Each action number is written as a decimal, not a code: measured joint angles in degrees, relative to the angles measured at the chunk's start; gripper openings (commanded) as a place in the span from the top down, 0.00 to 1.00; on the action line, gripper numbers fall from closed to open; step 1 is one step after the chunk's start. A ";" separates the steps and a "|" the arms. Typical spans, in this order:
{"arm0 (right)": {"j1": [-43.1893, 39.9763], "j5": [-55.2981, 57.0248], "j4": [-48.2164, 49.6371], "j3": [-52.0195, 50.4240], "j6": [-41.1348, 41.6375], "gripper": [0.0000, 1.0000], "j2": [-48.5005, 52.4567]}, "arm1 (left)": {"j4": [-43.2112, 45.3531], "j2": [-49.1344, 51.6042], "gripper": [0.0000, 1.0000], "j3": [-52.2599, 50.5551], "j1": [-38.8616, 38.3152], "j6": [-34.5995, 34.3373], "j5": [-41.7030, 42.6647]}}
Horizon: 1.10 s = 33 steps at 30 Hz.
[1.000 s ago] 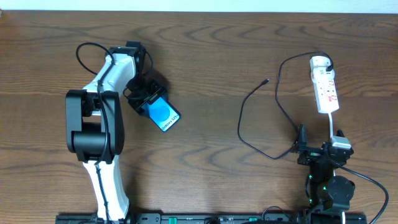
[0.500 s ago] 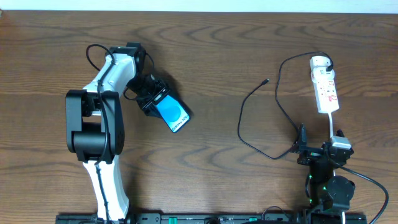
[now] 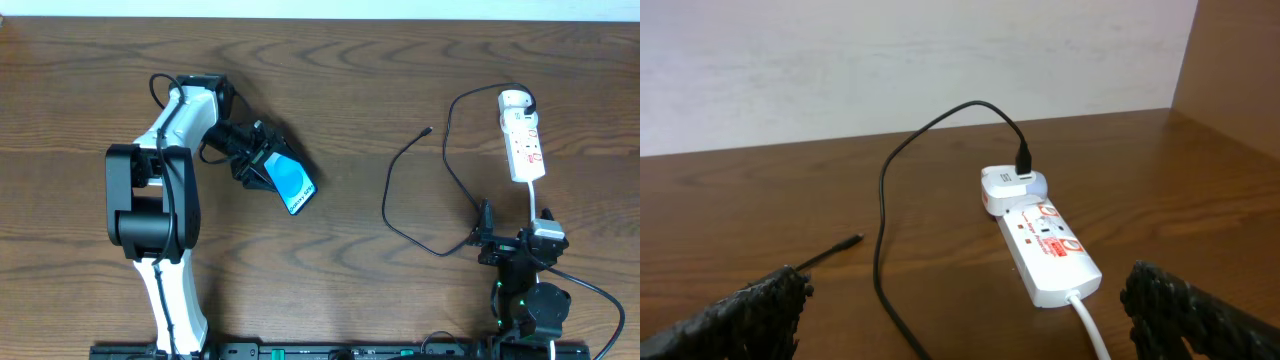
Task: Plug charger to phone and switch on socket
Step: 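Lift the phone with the left gripper and tilt it upright toward center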
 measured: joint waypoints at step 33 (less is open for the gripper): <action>0.00 0.02 -0.02 0.00 0.00 0.01 0.00 | -17.33 0.00 0.38 -0.04 -3.63 14.99 24.76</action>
